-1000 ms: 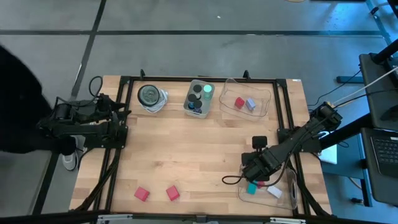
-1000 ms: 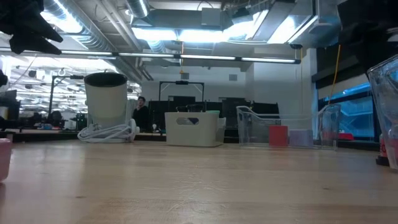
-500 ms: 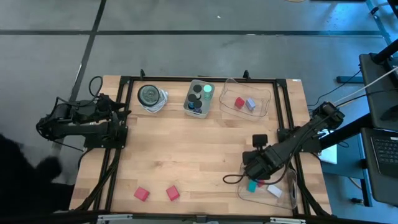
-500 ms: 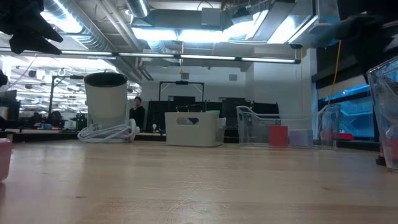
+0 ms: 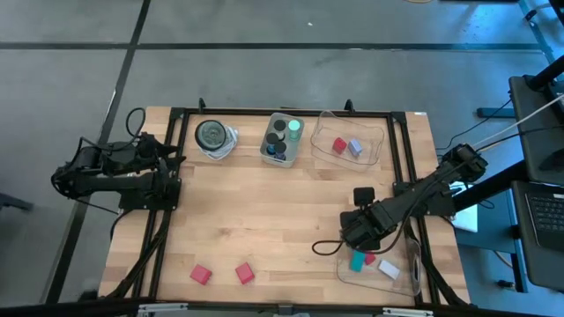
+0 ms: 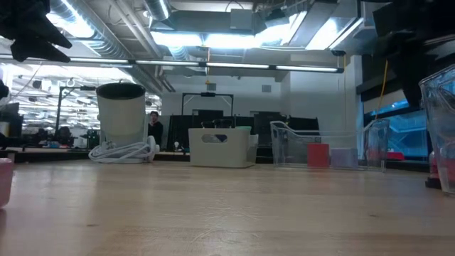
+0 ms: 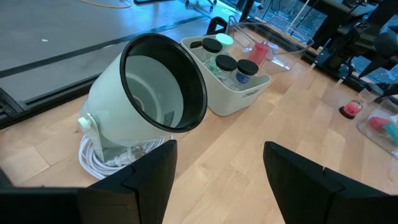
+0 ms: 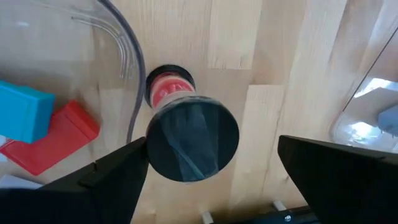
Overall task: Pick & Place Office items
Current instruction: Put the red hourglass into the gray bin
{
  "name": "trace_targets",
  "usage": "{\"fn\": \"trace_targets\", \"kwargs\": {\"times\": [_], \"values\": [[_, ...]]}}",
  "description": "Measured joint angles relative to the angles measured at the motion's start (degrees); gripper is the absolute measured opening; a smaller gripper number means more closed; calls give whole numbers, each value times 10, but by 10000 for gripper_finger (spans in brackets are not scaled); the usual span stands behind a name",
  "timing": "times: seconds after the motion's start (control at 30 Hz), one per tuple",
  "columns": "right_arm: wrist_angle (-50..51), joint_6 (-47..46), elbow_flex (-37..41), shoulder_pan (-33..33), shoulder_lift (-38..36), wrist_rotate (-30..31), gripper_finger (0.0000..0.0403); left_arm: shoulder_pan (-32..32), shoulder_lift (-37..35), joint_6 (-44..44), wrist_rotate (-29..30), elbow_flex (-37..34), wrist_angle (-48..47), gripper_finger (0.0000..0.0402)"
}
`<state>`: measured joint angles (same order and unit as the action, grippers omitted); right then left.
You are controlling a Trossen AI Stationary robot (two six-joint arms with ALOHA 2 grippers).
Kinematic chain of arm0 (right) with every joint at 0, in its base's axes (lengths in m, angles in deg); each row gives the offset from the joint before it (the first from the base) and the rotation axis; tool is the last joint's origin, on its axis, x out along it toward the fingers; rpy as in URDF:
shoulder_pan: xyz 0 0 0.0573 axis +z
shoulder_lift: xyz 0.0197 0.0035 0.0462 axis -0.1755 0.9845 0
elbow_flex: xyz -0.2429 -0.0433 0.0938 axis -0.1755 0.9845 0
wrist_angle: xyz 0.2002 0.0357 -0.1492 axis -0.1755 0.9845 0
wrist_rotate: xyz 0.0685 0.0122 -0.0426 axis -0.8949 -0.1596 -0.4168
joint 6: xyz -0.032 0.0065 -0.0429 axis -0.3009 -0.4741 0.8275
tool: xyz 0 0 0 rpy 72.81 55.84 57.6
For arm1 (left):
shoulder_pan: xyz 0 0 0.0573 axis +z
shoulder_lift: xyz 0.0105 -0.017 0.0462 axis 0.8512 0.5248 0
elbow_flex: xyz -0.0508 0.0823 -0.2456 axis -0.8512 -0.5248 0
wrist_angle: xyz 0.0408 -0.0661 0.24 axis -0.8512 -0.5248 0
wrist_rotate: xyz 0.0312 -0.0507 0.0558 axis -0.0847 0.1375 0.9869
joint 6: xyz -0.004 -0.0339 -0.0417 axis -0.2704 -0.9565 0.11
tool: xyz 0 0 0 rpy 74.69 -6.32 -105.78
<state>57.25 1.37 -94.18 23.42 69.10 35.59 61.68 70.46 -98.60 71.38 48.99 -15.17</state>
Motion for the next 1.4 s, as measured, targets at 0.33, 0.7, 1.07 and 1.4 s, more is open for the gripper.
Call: {"fn": "trace_targets", "kwargs": {"times": [0.33, 0.7, 1.07, 1.4], "values": [[-15, 20, 0, -10, 0, -1, 305, 0, 0, 0, 0, 0, 0, 237], [-37, 23, 0, -26, 0, -15, 261, 0, 0, 0, 0, 0, 0, 237], [-48, 13, 0, -33, 0, -30, 265, 0, 0, 0, 0, 0, 0, 237], [-53, 13, 0, -33, 0, -30, 214, 0, 0, 0, 0, 0, 0, 237]]}}
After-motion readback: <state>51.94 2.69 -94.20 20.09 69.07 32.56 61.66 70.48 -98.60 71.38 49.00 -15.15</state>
